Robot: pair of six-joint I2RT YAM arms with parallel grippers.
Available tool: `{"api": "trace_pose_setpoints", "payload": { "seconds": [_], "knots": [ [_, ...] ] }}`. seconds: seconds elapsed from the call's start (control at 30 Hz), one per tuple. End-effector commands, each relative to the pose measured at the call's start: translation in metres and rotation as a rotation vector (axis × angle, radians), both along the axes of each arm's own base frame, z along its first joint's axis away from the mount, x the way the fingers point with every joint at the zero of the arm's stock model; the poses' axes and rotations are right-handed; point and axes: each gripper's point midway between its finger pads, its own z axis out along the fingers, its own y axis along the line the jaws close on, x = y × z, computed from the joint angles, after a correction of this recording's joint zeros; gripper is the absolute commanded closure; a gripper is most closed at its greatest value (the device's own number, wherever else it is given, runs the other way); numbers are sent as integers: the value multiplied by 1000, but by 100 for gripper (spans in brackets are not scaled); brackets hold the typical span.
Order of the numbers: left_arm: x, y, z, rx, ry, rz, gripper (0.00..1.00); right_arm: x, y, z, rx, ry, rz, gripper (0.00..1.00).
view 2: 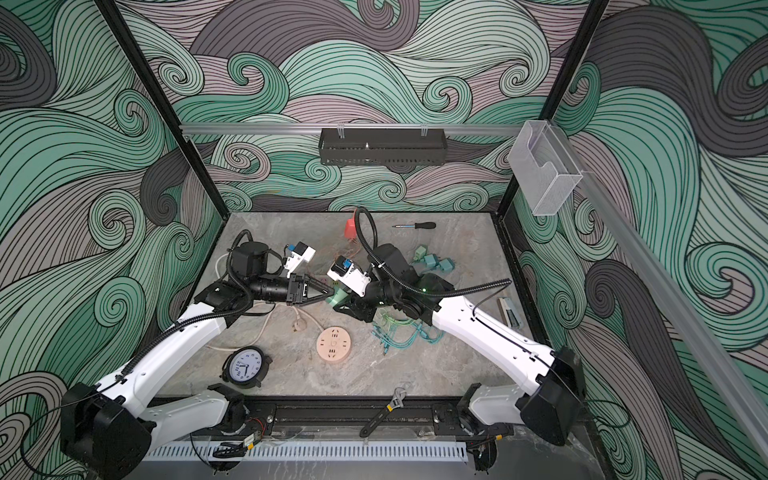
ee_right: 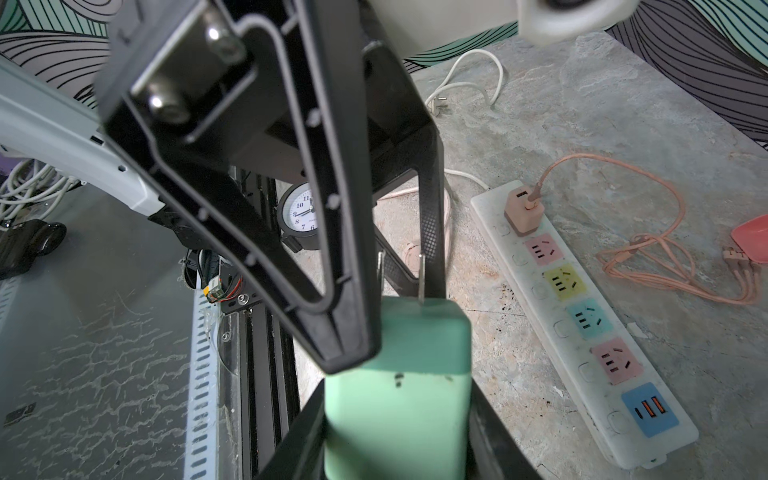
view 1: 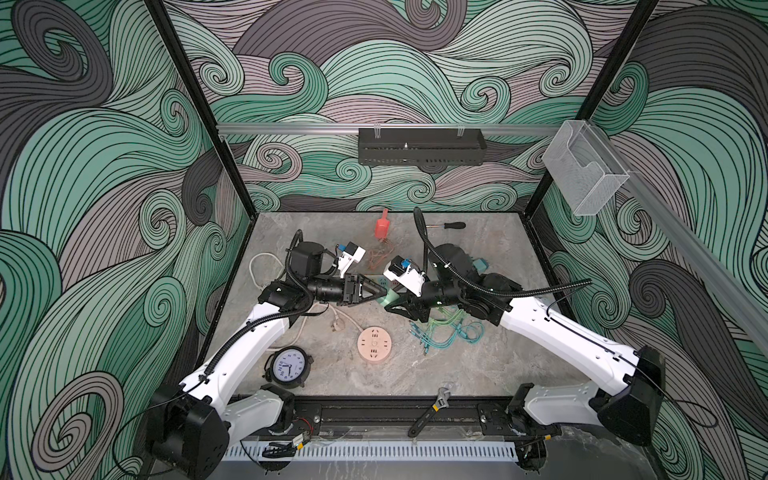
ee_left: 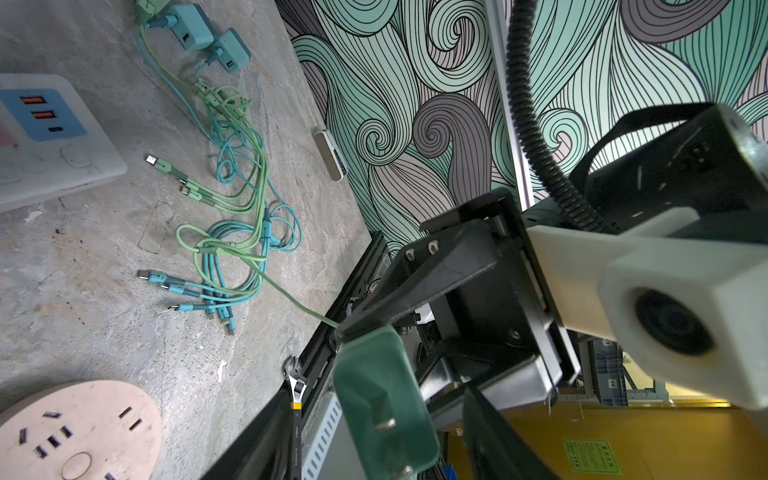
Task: Insert the plug
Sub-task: 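Reach the open left gripper around the charger held by the right gripper, then close the left gripper on the charger while the right gripper opens and backs off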
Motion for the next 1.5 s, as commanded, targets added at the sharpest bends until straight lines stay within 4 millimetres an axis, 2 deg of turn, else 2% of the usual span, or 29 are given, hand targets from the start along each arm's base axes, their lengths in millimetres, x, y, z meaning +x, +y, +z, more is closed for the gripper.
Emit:
{"api": "trace_pose_setpoints", "payload": {
  "seconds": [0.0,0.37,0.53,0.63,0.77,0.97,1.07,1.13,1.27,1.47],
  "knots": [
    [-6,-5,13,-19,-38,-44,38,4,4,15,20,-48,0,69],
    [-10,-10,12,-20,-36,-75,51,3,4,13,13,-60,7,67],
    [-8,-11,10,-16,-33,-74,68,3,3,11,7,-64,3,66],
    [-8,-11,10,-15,-31,-75,75,3,2,10,3,-64,0,64],
    [-5,-11,10,-7,-40,-65,85,4,-2,10,-6,-62,-21,56],
    [3,-9,6,23,-79,-22,100,6,-21,19,-14,-61,-124,37],
    [9,-7,5,41,-105,12,100,5,-33,31,17,-53,-185,28],
    [14,-7,6,49,-122,35,100,2,-41,41,54,-34,-225,25],
    [24,-6,7,53,-161,83,100,-8,-51,55,171,49,-275,25],
    [36,-6,22,-12,-260,144,100,-30,-61,58,294,158,-275,29]
  ]
}}
